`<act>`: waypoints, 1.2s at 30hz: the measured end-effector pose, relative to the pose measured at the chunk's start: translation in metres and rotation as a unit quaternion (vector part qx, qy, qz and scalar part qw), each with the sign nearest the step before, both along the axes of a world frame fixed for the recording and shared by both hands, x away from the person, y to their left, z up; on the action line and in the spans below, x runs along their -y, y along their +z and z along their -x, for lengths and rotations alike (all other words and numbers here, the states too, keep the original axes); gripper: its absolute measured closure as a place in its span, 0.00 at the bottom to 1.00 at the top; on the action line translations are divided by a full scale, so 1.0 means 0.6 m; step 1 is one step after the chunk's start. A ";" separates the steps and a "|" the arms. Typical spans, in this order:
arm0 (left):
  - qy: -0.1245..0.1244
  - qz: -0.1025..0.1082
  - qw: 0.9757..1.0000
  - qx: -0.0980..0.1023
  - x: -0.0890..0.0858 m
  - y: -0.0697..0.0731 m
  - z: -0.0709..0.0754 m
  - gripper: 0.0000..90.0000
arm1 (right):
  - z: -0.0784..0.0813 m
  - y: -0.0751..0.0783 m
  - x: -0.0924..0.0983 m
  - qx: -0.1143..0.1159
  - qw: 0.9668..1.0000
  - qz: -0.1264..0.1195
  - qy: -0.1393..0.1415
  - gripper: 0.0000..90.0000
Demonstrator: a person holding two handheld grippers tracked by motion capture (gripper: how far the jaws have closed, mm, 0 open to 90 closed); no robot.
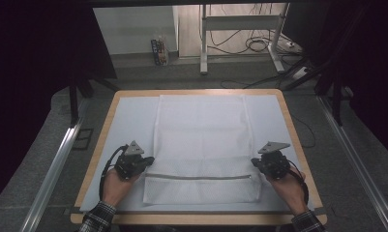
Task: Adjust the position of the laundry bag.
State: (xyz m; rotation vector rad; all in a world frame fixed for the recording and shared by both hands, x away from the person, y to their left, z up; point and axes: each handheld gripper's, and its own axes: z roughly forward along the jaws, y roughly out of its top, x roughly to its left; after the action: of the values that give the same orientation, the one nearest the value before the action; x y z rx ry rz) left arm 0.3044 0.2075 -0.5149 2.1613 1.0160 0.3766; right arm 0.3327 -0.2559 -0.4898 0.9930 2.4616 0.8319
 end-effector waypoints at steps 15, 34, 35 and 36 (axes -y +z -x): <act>-0.007 -0.006 1.000 -0.006 -0.011 -0.002 0.038 0.98 | 0.044 -0.001 -0.003 -0.014 1.000 -0.002 0.017 0.98; -0.013 -0.020 0.999 -0.028 -0.007 -0.016 0.040 0.97 | 0.046 -0.017 -0.006 -0.039 0.999 0.015 0.022 0.97; -0.011 -0.020 0.999 -0.027 -0.007 -0.017 0.039 0.94 | 0.046 -0.018 -0.006 -0.039 0.999 0.015 0.023 0.96; -0.005 -0.017 1.000 -0.021 -0.008 -0.019 0.037 0.78 | 0.044 -0.020 -0.005 -0.043 0.999 0.014 0.023 0.88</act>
State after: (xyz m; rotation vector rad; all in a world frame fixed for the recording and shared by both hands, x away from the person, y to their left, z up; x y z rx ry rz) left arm 0.2821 0.2123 -0.5264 2.2118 1.0292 0.3479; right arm 0.3062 -0.2526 -0.5016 0.9842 2.5706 0.7840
